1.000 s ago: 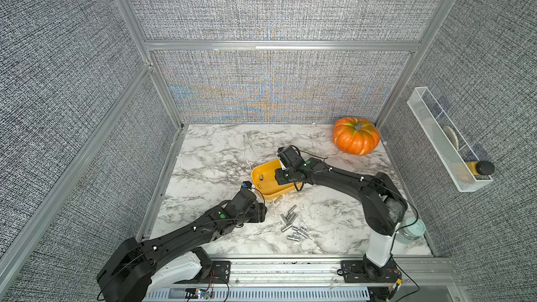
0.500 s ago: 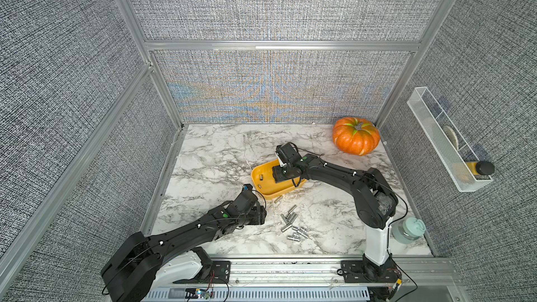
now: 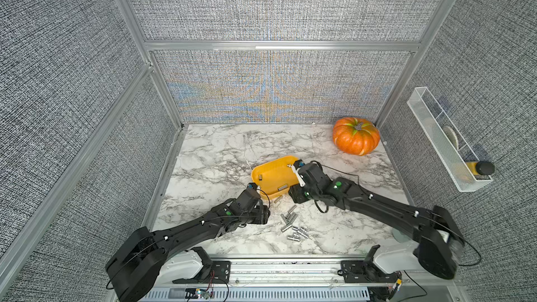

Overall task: Put the socket on the desktop into the storage box
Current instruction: Place the socket head in the storage box, then pick up the socket head at the center of the board.

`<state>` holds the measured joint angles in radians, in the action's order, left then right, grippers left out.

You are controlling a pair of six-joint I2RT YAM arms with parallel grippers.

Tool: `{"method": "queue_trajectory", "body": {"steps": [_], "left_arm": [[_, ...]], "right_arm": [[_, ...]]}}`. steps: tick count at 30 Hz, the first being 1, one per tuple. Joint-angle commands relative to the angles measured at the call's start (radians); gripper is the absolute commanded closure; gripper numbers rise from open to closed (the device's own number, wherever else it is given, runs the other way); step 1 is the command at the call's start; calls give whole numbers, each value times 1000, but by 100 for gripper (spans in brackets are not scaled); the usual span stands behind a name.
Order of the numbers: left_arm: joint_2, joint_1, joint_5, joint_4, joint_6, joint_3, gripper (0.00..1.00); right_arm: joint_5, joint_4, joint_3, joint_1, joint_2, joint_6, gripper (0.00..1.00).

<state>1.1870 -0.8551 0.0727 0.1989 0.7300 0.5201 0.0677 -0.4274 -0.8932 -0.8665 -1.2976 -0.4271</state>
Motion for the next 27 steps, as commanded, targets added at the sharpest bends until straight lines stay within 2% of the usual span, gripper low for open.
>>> {"method": "queue_trajectory", "body": {"steps": [1,3,8,27], "left_arm": [[15,-1,26,-24,-15,17,31],[23,-1,38,-38,-13,16,31],[44,-1,47,-54,-21,16,31],[-14,-2,28,-56,8,-26,31]], "right_arm": [[-31,-76,83,-46,85,-128,49],[-33,-95,165,-85,119,-172,53],[-17,-82,282,-113,155,-209,54],[-41,29,272,-113,24,-127,58]]}}
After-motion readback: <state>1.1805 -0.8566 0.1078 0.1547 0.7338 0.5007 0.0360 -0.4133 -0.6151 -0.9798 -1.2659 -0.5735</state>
